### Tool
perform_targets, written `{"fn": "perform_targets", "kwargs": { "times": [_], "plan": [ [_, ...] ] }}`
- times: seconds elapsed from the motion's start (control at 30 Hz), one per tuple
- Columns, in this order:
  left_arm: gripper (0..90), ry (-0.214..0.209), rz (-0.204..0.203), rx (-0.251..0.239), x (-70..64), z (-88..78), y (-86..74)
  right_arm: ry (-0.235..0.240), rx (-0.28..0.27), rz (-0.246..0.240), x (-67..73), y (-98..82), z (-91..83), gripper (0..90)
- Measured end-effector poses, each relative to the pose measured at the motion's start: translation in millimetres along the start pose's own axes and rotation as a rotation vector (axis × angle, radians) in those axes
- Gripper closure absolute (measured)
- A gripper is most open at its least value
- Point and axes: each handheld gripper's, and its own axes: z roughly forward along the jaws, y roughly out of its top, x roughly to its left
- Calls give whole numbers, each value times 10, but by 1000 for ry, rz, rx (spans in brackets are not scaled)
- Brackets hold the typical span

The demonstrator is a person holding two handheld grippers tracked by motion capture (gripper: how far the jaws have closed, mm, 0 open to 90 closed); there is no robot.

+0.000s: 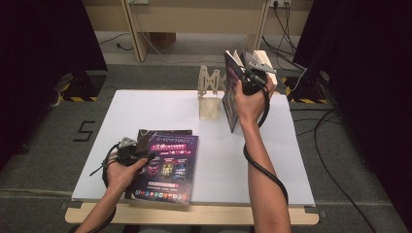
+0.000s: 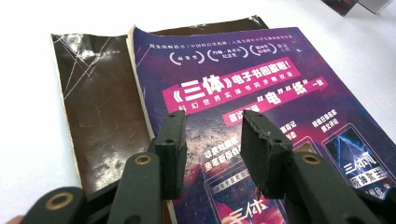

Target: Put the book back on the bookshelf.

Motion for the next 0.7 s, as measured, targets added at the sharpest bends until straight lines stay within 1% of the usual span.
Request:
{"fn": "perform_targets", "kwargs": {
  "times": [0.1, 0.13, 0.37, 0.4, 0.53, 0.57, 0.63, 0.7],
  "plan": [
    [600, 1, -1, -1, 1, 0, 1, 2, 10, -3, -2, 3, 3, 754],
    [600, 1, 0, -1, -1, 1, 1, 6, 25, -10, -11, 9, 22, 765],
    [599, 1, 1, 2, 0, 3, 1, 5, 49, -22, -11, 4, 64, 811],
    [599, 2, 2, 2, 0, 4, -1, 1, 56, -28, 0, 3, 78, 836],
    [599, 1, 3, 2, -1, 2, -1, 1, 45, -22, -4, -2, 83, 844],
    [599, 0, 2, 0, 4, 3, 1, 4, 28, -30, -12, -11, 87, 845],
    [599, 1, 3, 0, 7, 2, 2, 12, 5, -12, -23, -19, 92, 846],
    [600, 0, 2, -2, 10, 3, 0, 13, -3, -12, -31, -20, 96, 846]
  ]
}}
